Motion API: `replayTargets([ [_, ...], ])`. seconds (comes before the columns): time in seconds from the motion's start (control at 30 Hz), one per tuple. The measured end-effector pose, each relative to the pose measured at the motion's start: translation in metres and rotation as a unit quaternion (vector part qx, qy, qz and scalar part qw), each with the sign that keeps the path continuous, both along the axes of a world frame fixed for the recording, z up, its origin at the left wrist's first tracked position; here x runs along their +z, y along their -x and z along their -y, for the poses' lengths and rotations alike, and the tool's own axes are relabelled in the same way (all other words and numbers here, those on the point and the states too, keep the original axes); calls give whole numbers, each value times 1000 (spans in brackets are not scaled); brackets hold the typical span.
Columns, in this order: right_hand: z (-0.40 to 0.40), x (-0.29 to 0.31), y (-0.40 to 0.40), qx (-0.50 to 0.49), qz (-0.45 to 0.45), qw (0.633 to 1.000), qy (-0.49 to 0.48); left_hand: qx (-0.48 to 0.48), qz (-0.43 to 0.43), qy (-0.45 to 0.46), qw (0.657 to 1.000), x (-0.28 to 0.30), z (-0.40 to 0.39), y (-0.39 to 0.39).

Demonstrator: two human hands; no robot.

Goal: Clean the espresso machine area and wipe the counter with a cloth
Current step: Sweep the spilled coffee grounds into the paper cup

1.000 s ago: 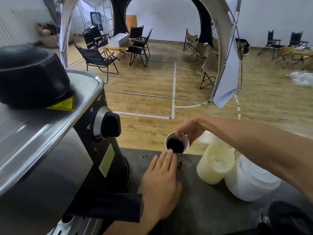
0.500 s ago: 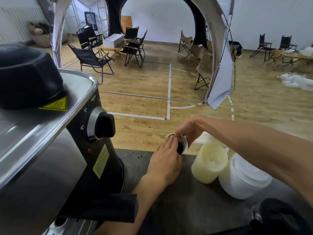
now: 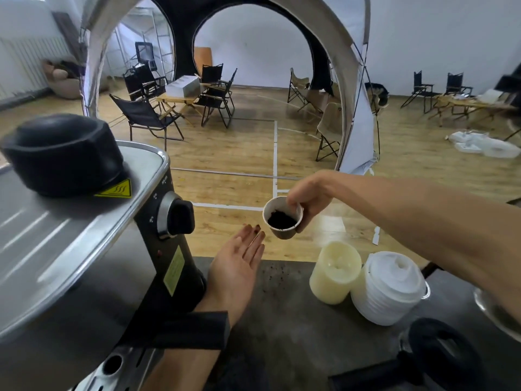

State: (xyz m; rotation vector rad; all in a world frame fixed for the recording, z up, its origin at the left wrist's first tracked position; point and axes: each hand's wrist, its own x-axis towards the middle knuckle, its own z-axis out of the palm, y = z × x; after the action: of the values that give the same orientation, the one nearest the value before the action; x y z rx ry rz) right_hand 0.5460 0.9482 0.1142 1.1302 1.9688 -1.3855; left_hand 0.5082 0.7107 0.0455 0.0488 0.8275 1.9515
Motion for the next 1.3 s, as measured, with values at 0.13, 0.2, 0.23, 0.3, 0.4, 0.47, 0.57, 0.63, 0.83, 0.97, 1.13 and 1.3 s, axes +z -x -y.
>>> replayTargets([
  [0.13, 17, 23, 1, 17, 2, 1000, -4, 55, -436, 77, 895, 13, -13, -11],
  [0.2, 25, 29, 1, 46, 15, 999, 3, 112, -702, 97, 697, 12, -17, -17],
  [0.23, 30, 30, 0, 66, 23, 997, 15, 129, -780, 96, 604, 10, -19, -20],
  [0.3, 40, 31, -4, 105, 37, 993, 43, 145, -834, 113, 520, 12, -22, -28],
  [0.4, 49, 36, -14, 85, 33, 994, 57, 164, -810, 160, 540, 22, -16, -35],
  [0.47, 54, 43, -20, 60, 17, 997, 47, 175, -801, 162, 549, 30, -11, -36],
  [0.57, 63, 53, -28, 34, -1, 999, 29, 189, -791, 169, 556, 42, -7, -38],
  [0.63, 72, 59, -37, 14, -14, 999, 29, 194, -773, 177, 577, 48, -5, -44],
  [0.83, 97, 51, -75, -57, -36, 996, 64, 155, -740, 139, 640, 46, 9, -67],
  [0.97, 115, 58, -87, -48, -54, 995, 75, 162, -718, 102, 669, 46, 21, -77],
  [1.13, 129, 72, -94, -84, -65, 993, 43, 156, -715, 83, 676, 46, 34, -78],
  [1.3, 145, 70, -106, -110, -50, 992, 24, 144, -709, 70, 687, 34, 60, -67],
])
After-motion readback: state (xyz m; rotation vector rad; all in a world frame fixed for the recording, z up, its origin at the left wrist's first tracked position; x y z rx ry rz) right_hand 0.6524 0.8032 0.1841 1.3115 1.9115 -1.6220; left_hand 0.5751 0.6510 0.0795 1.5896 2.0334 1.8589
